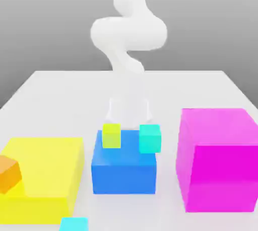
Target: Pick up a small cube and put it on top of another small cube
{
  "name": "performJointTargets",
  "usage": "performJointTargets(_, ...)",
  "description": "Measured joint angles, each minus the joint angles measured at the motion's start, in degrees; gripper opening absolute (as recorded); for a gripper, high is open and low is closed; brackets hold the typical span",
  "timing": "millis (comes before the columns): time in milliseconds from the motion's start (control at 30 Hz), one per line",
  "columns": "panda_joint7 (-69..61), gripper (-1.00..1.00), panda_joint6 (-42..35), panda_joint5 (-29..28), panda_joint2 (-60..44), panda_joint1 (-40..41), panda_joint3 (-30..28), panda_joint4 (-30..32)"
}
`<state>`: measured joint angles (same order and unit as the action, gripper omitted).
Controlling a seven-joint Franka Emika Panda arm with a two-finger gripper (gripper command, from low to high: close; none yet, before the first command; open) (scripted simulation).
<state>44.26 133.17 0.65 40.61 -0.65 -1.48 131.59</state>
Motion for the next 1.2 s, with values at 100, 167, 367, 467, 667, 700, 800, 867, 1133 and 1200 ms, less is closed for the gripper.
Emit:
performJointTargets(100,-2.1,0.0,1.8,1.0,-6.5,-0.7,-1.8,-0.2)
performJointTargets(167,-3.4,0.0,2.8,1.6,-10.7,-1.2,-3.0,-0.4)
performJointTargets(367,-7.8,0.0,6.1,4.0,-23.2,-2.0,-6.0,-0.9)
performJointTargets(467,-10.0,0.0,7.8,5.3,-29.4,-2.0,-7.1,-1.1)
performJointTargets(667,-14.2,0.0,11.1,7.5,-41.9,-0.6,-8.2,-1.6)
performJointTargets(700,-14.8,0.0,11.6,7.7,-44.0,-0.3,-8.2,-1.6)
performJointTargets(800,-16.3,0.0,13.4,8.0,-50.1,0.4,-8.4,-1.8)
performJointTargets(867,-17.2,0.0,14.5,7.9,-54.1,1.0,-8.6,-2.0)
performJointTargets(1133,-20.2,-1.0,23.4,9.6,-70.0,3.8,-6.8,-3.9)
performJointTargets(1200,-20.2,-1.0,23.4,9.6,-70.0,3.8,-6.8,-3.9)
